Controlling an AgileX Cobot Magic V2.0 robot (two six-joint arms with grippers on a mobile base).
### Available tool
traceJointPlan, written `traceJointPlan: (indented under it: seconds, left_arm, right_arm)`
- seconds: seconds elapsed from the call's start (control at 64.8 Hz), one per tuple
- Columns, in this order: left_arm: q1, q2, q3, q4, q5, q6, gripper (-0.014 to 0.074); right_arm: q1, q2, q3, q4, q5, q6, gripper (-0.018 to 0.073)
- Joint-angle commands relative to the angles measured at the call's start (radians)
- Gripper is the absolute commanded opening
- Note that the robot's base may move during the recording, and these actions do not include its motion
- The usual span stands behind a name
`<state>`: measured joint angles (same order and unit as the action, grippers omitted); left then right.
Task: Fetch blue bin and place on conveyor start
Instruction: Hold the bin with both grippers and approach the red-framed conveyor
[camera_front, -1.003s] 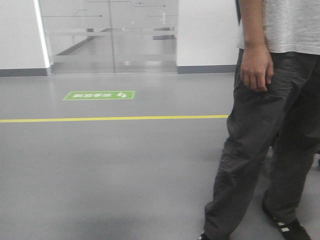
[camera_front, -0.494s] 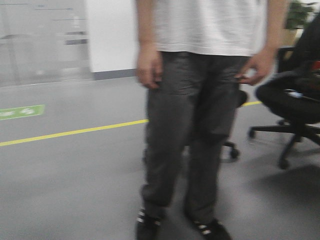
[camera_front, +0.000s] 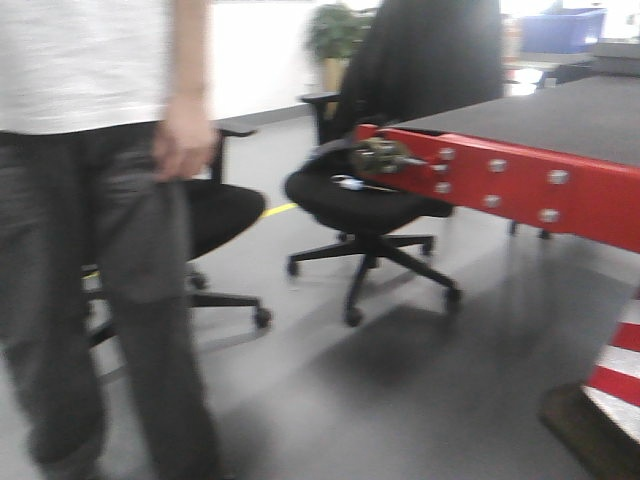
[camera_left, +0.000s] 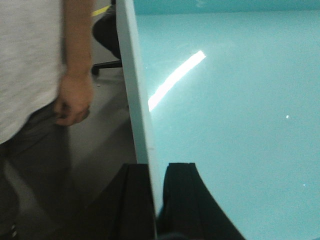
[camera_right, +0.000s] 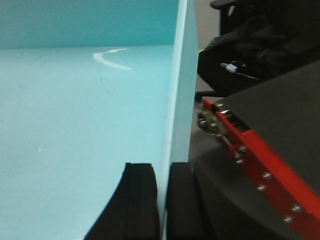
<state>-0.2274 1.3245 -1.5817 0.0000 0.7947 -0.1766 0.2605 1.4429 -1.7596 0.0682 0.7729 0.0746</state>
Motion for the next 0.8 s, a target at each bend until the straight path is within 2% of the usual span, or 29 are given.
traceJointPlan:
  seconds: [0.0, 0.787]
  left_arm:
    - [0.005, -0.012, -0.009, 0.015, -0.035, 0.009, -0.0111]
    - [0.005, -0.012, -0.009, 0.015, -0.035, 0.009, -0.0111]
  right_arm:
    - [-0.009, -0.019, -0.008, -0.035, -0.063, -0.020, -0.0152]
    - [-0.009, -0.019, -0.008, -0.035, -0.064, -0.020, -0.0152]
